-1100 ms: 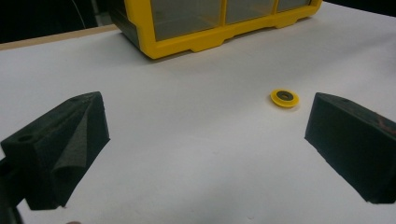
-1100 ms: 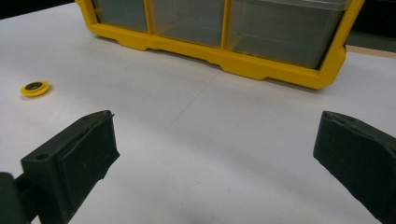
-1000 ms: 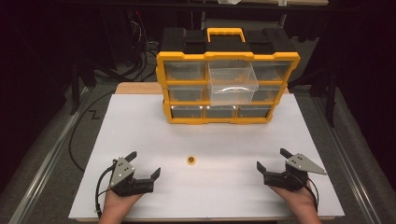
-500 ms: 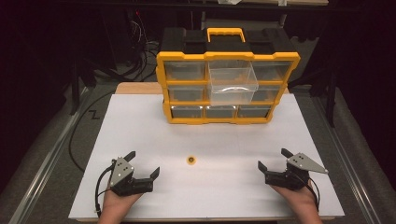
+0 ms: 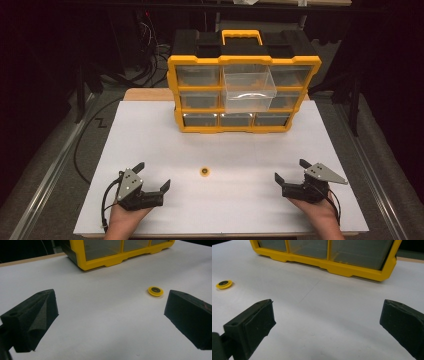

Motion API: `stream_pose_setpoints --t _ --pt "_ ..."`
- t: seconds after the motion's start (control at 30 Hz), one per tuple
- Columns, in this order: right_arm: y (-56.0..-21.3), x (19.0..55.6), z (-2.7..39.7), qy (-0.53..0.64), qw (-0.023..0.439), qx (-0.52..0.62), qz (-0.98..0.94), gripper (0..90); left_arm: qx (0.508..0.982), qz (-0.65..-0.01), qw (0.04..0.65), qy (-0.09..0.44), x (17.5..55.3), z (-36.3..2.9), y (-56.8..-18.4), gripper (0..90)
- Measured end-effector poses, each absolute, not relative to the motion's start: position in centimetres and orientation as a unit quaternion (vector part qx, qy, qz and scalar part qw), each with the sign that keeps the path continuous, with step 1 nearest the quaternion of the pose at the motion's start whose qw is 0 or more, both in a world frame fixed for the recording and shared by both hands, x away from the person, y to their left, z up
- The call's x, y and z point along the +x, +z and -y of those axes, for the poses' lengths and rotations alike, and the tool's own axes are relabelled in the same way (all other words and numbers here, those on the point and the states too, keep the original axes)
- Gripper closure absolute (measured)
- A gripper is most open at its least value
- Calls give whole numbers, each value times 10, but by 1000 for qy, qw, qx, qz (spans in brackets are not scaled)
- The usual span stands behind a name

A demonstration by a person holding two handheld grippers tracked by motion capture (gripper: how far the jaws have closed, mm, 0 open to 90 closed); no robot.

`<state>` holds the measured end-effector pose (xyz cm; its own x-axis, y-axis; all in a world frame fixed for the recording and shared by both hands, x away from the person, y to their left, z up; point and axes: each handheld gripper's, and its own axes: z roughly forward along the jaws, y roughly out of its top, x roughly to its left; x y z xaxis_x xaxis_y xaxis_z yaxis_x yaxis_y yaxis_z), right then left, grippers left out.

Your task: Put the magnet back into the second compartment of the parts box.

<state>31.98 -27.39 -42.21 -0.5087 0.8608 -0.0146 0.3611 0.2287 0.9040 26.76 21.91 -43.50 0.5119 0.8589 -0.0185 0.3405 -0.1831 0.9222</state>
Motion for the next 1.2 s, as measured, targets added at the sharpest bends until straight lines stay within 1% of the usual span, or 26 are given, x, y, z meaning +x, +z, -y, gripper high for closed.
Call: stream_pose_setpoints --t 0.57,1.0,1.2 --pt "-426 331 245 429 254 400 -769 0 730 -420 467 269 270 -222 -430 3" --pt "-429 354 219 406 210 406 -791 1 732 -417 469 266 270 -221 -430 6" --pt "-430 363 197 399 193 387 -809 1 736 -408 470 266 271 -218 -432 2"
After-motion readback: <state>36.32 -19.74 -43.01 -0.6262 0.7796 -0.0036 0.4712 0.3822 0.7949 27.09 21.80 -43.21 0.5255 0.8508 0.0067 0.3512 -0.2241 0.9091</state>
